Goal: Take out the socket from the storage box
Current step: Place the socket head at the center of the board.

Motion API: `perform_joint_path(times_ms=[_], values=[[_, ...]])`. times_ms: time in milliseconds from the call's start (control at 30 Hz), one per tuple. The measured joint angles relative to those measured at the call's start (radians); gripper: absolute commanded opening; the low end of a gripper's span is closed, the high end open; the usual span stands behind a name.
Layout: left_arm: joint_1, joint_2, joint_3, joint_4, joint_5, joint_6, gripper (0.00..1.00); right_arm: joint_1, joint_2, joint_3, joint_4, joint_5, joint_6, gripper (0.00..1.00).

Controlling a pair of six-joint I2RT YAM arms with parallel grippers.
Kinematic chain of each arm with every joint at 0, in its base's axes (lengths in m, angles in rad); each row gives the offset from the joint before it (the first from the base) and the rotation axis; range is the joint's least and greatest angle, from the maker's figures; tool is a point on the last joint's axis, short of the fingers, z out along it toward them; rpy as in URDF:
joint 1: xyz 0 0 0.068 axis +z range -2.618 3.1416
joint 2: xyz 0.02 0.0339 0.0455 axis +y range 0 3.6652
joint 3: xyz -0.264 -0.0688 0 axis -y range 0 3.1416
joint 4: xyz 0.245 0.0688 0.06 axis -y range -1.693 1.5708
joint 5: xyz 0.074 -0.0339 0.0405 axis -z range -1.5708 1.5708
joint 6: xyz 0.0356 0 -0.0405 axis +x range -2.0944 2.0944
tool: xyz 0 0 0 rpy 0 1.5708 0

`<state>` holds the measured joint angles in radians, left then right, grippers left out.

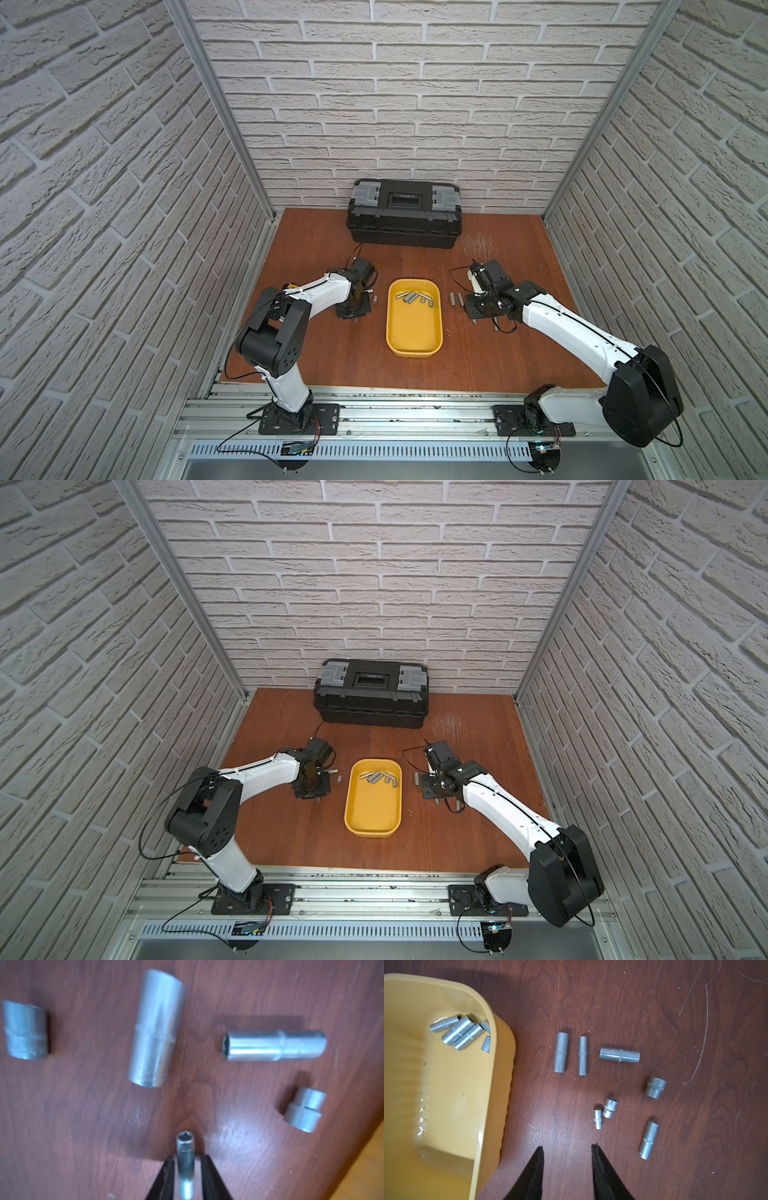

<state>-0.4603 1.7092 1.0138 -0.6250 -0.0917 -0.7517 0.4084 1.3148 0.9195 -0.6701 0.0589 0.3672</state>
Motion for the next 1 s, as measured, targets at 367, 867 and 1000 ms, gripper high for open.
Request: perform_joint_path(times_ms=[367,867,1000], values=[[0.000,-0.053,0.007,-0.031,-0.012,0.000,0.50,0.012,0.024,0.042,-0.017,-0.011,-0.011,0.40],[0.058,-0.369,-0.019,-0.086,-0.104,0.000,0.79,0.210,0.443,0.423,0.023,-0.019,-0.075,0.39],[0.087,-0.413,-0.068,-0.090,-0.112,0.005,0.98,0.227,0.537,0.454,0.035,-0.024,-0.085,0.39]])
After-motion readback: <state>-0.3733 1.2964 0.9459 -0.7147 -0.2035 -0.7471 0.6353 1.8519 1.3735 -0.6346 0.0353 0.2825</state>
